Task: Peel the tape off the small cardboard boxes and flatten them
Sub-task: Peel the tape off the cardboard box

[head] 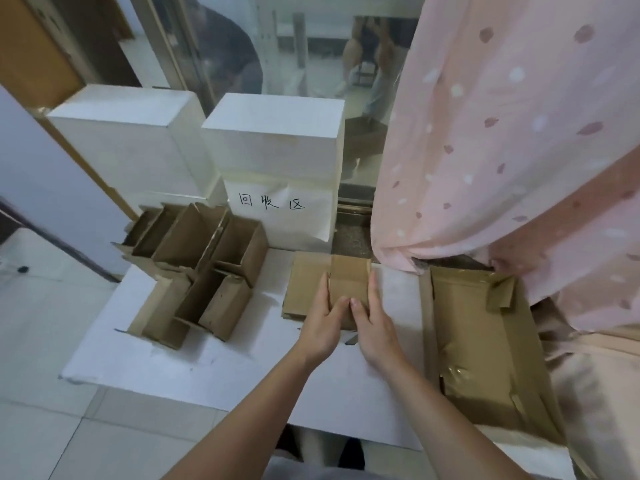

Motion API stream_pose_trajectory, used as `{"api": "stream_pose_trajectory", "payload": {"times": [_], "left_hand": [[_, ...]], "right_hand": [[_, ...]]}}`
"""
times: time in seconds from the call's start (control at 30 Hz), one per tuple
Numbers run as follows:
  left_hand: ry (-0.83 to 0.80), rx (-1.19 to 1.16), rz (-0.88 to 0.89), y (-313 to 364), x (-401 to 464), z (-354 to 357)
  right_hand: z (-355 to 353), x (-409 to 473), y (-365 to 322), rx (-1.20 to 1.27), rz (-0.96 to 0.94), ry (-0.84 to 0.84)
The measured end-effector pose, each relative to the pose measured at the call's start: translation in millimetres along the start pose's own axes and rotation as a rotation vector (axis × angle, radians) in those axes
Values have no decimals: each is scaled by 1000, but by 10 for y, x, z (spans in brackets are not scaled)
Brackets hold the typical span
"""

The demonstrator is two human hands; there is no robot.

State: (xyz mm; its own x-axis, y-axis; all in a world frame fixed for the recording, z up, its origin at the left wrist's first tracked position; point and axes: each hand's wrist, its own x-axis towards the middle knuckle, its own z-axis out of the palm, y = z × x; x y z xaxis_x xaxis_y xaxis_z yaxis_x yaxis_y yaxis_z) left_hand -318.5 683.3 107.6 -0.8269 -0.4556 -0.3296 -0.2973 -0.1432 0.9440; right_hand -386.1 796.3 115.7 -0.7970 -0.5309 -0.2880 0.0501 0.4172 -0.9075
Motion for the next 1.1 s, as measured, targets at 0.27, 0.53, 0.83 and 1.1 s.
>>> {"api": "stream_pose_trajectory", "payload": {"times": [0.27,0.53,0.83,1.1], "left_hand": [[-78,33,-11,130,-258,86],[133,121,-6,-5,-225,55],[97,-171,-267,74,-147,-91],[227,-192,-239,31,-131,-220]], "right_hand": [[-140,-198,49,86,42,-30],[-332,-285,194,296,83,48],[-239,-264,88,622,192,56],[-250,-284,-136,142,-29,-47]]}}
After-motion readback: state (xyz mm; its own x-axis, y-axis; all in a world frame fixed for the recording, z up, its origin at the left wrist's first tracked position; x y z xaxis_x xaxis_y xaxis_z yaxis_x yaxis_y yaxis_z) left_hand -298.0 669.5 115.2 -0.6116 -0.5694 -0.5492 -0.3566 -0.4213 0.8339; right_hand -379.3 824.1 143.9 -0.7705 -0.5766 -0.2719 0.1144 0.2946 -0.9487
